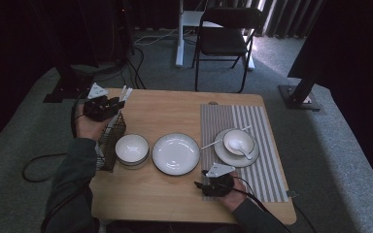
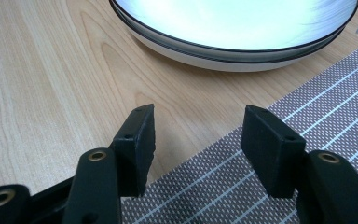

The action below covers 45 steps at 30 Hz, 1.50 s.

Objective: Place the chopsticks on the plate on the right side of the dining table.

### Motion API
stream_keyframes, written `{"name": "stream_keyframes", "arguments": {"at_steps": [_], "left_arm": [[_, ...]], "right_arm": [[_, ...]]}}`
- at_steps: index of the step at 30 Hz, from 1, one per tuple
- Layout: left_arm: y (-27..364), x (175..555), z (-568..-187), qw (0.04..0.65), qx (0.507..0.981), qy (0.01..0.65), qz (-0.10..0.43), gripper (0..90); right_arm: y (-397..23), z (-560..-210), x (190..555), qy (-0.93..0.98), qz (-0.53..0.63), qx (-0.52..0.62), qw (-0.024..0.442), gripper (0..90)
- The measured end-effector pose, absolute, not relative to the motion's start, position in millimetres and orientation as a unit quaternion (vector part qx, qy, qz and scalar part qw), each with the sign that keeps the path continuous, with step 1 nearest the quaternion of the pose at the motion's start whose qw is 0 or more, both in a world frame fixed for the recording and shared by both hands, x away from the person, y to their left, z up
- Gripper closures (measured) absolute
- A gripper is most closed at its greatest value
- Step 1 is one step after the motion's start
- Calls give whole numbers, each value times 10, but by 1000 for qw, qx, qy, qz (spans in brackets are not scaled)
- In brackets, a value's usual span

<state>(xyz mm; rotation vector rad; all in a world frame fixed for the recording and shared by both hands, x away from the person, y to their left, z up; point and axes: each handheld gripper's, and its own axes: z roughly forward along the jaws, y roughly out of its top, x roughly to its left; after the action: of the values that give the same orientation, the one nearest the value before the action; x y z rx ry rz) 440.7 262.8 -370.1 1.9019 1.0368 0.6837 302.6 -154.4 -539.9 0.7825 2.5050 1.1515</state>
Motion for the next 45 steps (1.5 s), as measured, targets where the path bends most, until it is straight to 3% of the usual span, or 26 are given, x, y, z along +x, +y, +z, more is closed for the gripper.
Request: {"name": "stream_keyframes", "arguments": {"at_steps": [45], "left_arm": [[2415,4720,-3866,334,789,422,298,767]], "right_arm": [[-1548,-5396,3027,866,400,269,137,438]]}}
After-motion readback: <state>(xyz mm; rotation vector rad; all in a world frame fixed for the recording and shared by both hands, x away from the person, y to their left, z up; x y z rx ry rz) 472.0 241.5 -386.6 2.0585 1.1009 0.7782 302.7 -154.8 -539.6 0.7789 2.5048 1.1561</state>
